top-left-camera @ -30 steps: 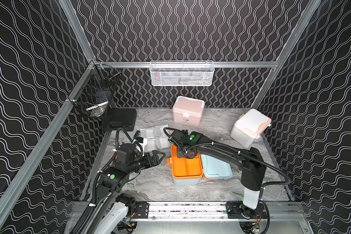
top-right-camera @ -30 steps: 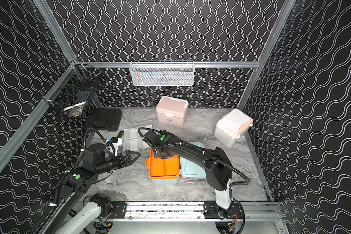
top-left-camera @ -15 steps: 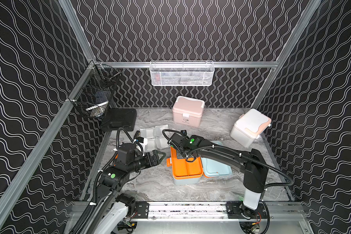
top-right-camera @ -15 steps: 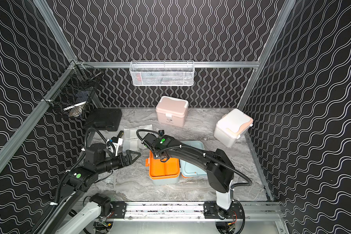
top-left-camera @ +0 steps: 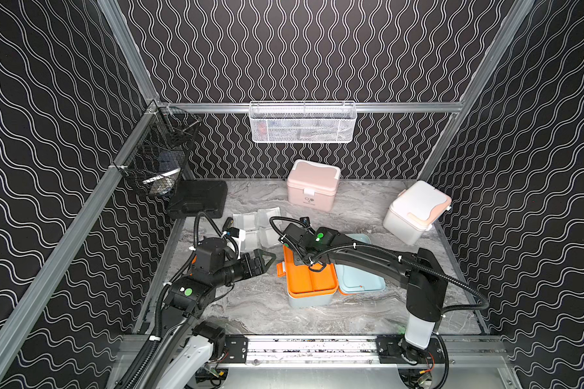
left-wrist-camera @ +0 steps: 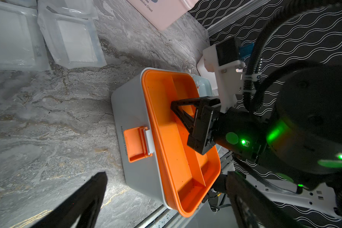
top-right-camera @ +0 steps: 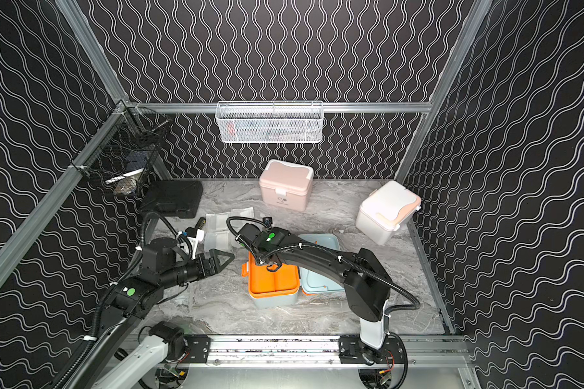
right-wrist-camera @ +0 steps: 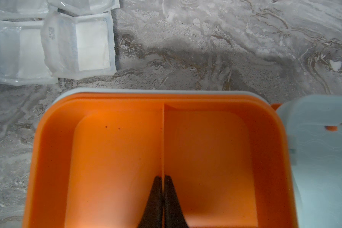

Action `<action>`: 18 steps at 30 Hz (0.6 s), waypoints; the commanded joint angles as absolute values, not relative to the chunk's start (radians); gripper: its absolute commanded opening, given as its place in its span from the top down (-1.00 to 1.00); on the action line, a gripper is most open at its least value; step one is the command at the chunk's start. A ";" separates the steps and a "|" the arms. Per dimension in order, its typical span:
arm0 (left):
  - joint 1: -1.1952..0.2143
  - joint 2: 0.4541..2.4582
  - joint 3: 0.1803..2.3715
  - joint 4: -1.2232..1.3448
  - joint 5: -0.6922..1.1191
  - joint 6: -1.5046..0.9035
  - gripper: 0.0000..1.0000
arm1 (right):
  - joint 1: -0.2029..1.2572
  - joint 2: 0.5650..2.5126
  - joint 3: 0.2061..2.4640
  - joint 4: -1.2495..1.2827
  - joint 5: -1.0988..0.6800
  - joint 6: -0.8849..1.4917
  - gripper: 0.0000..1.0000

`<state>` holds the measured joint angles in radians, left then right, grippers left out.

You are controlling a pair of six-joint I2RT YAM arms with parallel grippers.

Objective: Open first aid kits and take out gauze
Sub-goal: Close the lid of the first aid kit.

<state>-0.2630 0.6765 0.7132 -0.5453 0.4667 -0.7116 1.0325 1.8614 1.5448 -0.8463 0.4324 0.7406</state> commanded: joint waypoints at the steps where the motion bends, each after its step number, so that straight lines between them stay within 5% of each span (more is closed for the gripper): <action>1: -0.262 0.675 0.718 -0.526 0.472 -0.721 -0.98 | 1.032 1.881 1.531 -0.827 0.431 0.752 1.00; 18: -0.262 0.673 0.715 -0.520 0.476 -0.723 -0.98 | 1.042 1.830 1.553 -0.823 0.503 0.760 1.00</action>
